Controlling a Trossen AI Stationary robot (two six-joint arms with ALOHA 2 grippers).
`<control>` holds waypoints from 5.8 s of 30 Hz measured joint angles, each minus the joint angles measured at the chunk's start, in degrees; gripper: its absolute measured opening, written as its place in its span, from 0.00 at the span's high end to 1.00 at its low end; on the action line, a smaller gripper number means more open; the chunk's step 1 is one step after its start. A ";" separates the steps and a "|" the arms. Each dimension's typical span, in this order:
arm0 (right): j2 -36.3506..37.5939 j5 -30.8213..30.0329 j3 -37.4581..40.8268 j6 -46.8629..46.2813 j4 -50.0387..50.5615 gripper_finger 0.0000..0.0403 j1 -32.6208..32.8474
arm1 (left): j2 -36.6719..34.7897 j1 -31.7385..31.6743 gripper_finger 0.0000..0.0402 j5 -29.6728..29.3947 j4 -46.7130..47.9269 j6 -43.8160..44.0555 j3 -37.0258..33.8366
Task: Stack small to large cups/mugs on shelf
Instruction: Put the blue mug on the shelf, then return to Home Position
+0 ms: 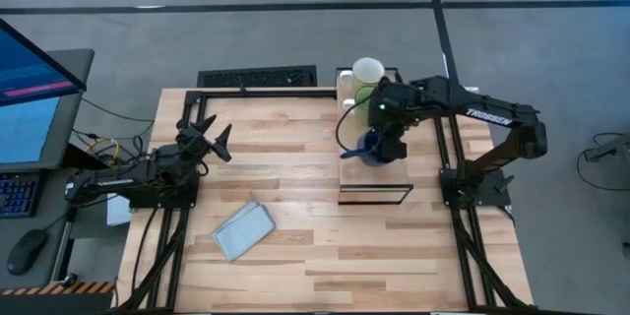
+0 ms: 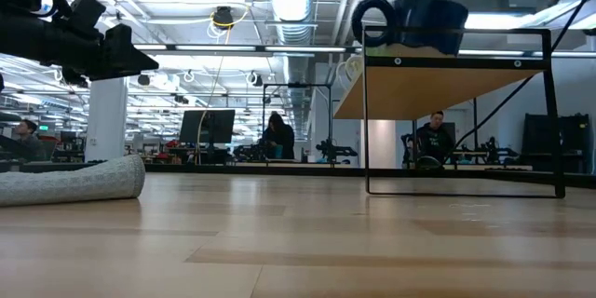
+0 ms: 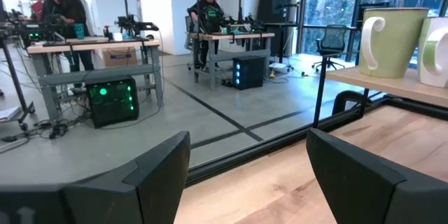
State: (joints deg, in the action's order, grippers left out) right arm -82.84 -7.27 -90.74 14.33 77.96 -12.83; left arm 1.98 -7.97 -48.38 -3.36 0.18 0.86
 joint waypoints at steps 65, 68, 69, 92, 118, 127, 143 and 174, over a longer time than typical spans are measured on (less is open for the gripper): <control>-4.47 -0.46 -0.04 5.23 -3.88 0.87 -5.19 | 1.90 0.00 0.31 1.53 -0.07 6.52 -0.02; -4.47 -0.46 -0.07 5.66 -3.92 0.90 -5.19 | 1.90 0.00 0.31 1.53 -0.07 6.53 -0.02; -4.47 -0.44 -0.07 5.64 -3.93 0.91 -5.19 | 1.90 0.00 0.31 1.53 -0.07 6.52 -0.02; -4.47 -0.26 -0.09 6.75 -4.68 0.86 -5.18 | 1.90 0.00 0.31 1.53 -0.07 6.54 0.00; -4.47 -3.68 -0.07 5.18 -4.29 0.64 -3.25 | 1.88 0.02 0.31 1.53 -0.07 6.54 0.00; -4.47 -4.68 -5.56 5.13 -0.70 0.45 0.04 | 1.87 0.02 0.31 1.53 -0.07 6.54 0.00; 6.25 -4.83 -19.12 0.54 1.93 0.42 2.20 | 1.87 0.02 0.31 1.60 -0.07 6.54 0.00; 62.27 -13.81 52.45 6.89 -60.49 0.42 -11.71 | 1.87 0.00 0.31 7.20 -0.44 -4.59 0.04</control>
State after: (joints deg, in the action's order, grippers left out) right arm -20.57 -21.08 -38.29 21.22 17.47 -24.54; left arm 3.86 -7.97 -41.18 -3.79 -4.41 0.91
